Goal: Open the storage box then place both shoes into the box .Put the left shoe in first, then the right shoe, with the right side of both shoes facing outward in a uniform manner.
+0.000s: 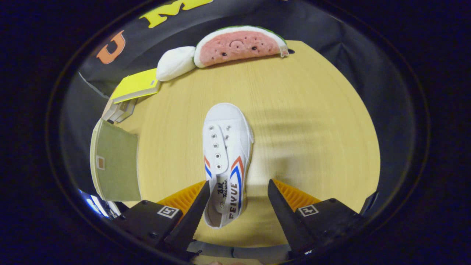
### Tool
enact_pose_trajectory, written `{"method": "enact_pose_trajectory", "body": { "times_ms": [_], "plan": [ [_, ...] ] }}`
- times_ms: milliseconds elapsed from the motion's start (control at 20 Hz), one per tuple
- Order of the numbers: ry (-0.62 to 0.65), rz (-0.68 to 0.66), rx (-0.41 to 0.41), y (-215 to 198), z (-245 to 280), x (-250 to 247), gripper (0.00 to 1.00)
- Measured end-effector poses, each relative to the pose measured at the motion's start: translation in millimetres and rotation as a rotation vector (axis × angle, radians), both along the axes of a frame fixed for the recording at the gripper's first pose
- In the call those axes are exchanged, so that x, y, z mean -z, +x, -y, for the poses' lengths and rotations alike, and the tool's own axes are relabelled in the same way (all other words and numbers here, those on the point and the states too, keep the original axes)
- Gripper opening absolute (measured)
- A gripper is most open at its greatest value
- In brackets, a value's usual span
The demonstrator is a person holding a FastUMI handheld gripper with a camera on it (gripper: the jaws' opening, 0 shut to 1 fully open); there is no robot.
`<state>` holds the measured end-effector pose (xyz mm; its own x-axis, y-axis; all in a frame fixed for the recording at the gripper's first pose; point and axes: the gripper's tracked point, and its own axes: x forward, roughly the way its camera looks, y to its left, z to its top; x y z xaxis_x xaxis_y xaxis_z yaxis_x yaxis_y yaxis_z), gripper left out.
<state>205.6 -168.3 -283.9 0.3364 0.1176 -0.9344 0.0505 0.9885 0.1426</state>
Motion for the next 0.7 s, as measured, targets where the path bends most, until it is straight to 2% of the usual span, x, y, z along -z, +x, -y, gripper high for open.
{"method": "enact_pose_trajectory", "body": {
  "times_ms": [150,300,400,500,600,700],
  "plan": [
    [-0.046,-0.069,0.018,4.6,8.8,15.6,1.00],
    [-0.012,-0.148,0.000,7.5,0.1,25.1,0.84],
    [-0.044,-0.152,-0.021,5.7,-1.5,18.6,0.73],
    [-0.019,-0.145,-0.020,1.2,-12.6,8.3,0.62],
    [-0.015,-0.158,0.003,1.3,-13.2,14.6,0.62],
    [-0.088,-0.185,0.027,9.1,-0.2,22.3,0.62]
  ]
}}
